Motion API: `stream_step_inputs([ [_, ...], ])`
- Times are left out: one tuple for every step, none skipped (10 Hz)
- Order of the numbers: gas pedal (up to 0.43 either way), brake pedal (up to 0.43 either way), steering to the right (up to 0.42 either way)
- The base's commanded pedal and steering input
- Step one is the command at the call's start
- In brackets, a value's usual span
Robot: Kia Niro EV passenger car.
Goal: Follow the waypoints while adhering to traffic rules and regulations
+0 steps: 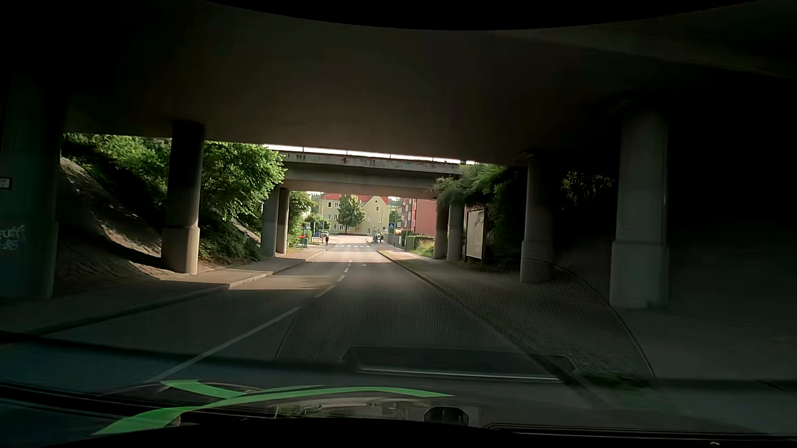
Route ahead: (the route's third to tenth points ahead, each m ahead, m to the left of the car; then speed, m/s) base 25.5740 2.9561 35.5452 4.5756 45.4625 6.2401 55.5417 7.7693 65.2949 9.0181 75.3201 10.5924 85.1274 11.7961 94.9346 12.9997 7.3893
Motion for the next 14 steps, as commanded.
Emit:
stream_step_inputs([
  [0.130, 0.000, -0.053],
  [0.130, 0.000, -0.050],
  [0.130, 0.000, -0.048],
  [0.130, 0.000, -0.046],
  [0.130, 0.000, -0.047],
  [0.130, 0.000, -0.046],
  [0.130, 0.000, -0.044],
  [0.110, 0.000, -0.041],
  [0.110, 0.000, -0.038],
  [0.110, 0.000, -0.036],
  [0.098, 0.000, -0.036],
  [0.067, 0.000, -0.035],
  [0.067, 0.000, -0.035],
  [0.067, 0.000, -0.031],
])
